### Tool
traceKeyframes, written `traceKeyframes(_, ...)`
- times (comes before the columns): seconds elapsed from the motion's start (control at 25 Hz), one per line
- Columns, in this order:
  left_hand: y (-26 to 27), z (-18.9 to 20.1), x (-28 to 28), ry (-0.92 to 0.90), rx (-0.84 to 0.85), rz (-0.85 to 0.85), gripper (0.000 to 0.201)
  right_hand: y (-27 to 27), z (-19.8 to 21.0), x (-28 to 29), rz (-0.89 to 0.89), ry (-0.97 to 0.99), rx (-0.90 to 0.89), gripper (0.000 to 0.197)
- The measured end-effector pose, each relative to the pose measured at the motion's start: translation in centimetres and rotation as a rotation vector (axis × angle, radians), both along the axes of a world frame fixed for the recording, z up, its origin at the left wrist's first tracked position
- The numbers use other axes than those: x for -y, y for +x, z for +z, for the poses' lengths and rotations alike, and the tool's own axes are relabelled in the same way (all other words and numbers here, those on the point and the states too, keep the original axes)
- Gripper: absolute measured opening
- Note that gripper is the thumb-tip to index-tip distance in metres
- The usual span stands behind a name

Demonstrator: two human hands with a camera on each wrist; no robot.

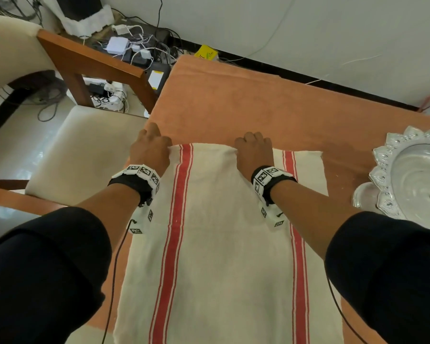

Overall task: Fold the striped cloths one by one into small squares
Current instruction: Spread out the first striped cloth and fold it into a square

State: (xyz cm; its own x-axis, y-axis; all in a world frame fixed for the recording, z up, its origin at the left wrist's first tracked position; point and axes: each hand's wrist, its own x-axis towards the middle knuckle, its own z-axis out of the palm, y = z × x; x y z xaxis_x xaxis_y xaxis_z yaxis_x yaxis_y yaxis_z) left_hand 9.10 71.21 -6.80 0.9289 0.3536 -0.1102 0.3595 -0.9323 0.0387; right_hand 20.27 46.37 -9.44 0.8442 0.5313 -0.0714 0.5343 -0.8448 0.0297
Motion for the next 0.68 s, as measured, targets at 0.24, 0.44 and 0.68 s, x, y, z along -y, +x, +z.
traceKeyframes(0.24,3.9,2.4,-0.2,0.013,-0.05,0.128,0.025,1.6,1.2,-0.9,-0.075,0.044,-0.052,0.015)
traceKeyframes(0.44,5.2,1.4,0.3,-0.045,-0.031,0.16,0.018,2.2,1.1,-1.0,-0.139,0.125,-0.087,0.015)
traceKeyframes(0.68,3.5,-0.8,1.4,-0.073,0.005,0.023,0.051,2.0,0.7,2.5,-0.195,0.045,0.015,0.038)
